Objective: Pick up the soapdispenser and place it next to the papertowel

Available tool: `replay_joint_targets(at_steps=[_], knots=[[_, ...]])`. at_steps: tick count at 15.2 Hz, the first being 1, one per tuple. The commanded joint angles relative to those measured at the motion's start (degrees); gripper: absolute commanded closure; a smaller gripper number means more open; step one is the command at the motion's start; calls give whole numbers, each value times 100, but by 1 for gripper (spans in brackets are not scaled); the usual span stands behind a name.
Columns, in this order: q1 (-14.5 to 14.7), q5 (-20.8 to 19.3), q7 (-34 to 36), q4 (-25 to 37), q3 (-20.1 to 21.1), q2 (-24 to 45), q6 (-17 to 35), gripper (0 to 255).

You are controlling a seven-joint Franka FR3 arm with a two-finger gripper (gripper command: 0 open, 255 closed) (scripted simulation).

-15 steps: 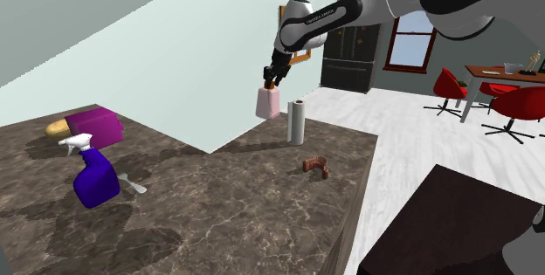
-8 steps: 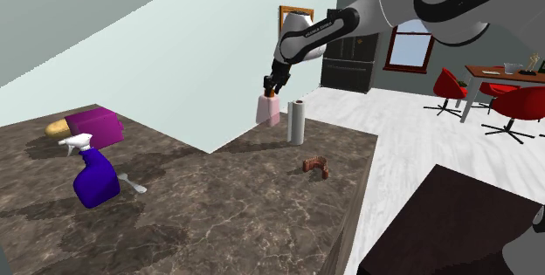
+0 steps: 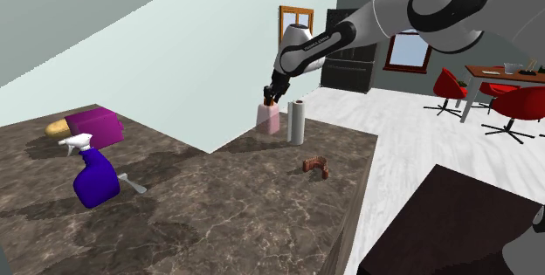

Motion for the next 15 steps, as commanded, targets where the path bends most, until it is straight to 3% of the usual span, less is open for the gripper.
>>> replay_joint_targets(at_steps=[1,14,15], knots=[[28,-19,-8,81,-30,129,57,255],[84,-72,6,179,-109,412,253,255],[84,-72,6,179,-109,412,253,0]])
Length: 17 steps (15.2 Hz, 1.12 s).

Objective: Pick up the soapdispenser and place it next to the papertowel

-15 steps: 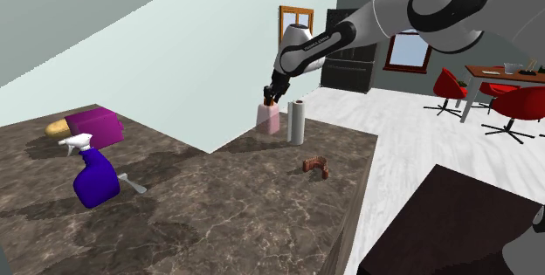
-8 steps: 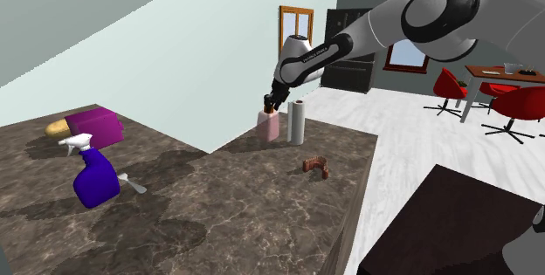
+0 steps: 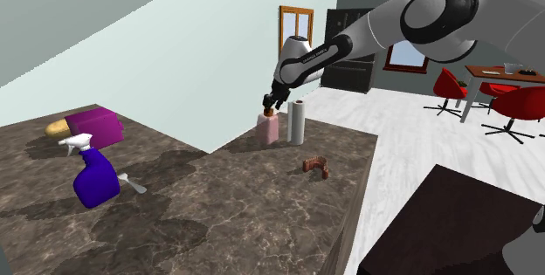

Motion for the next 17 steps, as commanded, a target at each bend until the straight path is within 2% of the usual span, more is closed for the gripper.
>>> replay_joint_targets(at_steps=[1,5,9,17], knots=[[0,0,0,0,0,0,0,0],[0,0,0,0,0,0,0,0],[-309,45,102,-971,147,-881,40,0],[-308,46,102,-970,147,-881,40,0]])
